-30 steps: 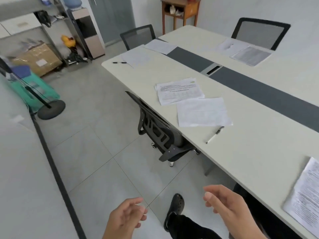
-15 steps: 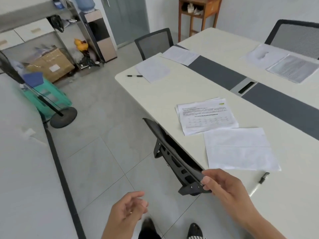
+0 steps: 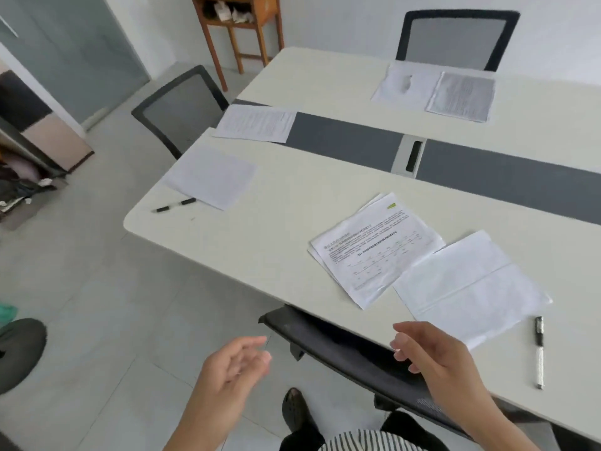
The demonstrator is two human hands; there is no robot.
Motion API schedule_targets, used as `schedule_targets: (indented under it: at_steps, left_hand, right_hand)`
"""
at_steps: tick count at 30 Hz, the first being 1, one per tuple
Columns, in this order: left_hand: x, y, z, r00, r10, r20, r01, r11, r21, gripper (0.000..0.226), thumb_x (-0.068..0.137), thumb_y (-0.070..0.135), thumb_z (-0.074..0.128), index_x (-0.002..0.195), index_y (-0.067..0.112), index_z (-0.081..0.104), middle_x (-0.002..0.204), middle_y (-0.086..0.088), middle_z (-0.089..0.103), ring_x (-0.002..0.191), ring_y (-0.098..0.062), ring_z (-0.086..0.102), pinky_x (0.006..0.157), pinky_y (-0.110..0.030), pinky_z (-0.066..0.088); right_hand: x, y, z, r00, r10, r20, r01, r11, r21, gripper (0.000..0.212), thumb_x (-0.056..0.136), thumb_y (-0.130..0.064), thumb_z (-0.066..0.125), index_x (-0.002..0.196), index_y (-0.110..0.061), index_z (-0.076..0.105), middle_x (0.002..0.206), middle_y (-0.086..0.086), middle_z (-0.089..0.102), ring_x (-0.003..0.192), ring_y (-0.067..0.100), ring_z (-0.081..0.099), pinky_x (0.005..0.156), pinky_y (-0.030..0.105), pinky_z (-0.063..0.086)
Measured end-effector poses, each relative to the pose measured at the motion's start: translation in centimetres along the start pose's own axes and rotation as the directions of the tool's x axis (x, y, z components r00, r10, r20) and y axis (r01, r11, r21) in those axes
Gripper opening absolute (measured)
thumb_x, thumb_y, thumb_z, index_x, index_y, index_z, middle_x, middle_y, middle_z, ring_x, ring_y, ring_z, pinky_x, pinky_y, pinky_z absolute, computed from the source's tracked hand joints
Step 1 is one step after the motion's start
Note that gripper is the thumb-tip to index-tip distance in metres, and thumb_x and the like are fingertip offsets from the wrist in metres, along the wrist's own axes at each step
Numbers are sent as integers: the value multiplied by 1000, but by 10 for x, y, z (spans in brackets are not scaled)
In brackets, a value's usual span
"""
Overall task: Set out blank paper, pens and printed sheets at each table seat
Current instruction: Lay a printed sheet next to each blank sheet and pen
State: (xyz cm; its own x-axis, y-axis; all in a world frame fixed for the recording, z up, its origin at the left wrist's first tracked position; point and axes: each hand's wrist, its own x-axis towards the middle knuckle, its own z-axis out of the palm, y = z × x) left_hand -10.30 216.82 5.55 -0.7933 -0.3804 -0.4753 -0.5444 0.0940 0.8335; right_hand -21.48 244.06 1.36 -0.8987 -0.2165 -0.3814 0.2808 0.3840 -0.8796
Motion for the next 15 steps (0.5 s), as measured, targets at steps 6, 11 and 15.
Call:
schedule_targets:
  at_steps: [6, 11, 15]
  left_hand:
    - [89, 40, 7, 977, 52, 208, -84, 986, 147, 24, 79, 33, 68, 102, 27, 68, 92, -1, 75, 83, -8, 72, 80, -28, 54]
    - [161, 37, 65, 960, 110, 259, -206, 902, 380, 18, 89, 26, 64, 107, 26, 65, 98, 7, 68, 92, -4, 63, 80, -18, 47]
    - [214, 28, 108, 942, 154, 298, -304, 769, 562, 32, 90, 27, 59, 122, 19, 59, 122, 5, 57, 111, -12, 56, 93, -25, 44]
  right_hand:
    - [12, 5, 7, 981, 112, -159, -107, 993, 40, 9, 91, -25, 65, 98, -26, 70, 82, -5, 75, 74, 9, 71, 72, 34, 55]
    - [48, 28, -2, 951, 250, -184, -242, 968, 61, 9, 92, -31, 63, 98, -27, 68, 81, -8, 75, 74, 7, 71, 76, 37, 58]
    - [96, 48, 2, 930, 352, -108, -351, 936, 21, 23, 93, -37, 59, 110, -22, 64, 90, -4, 73, 83, 11, 71, 77, 41, 60]
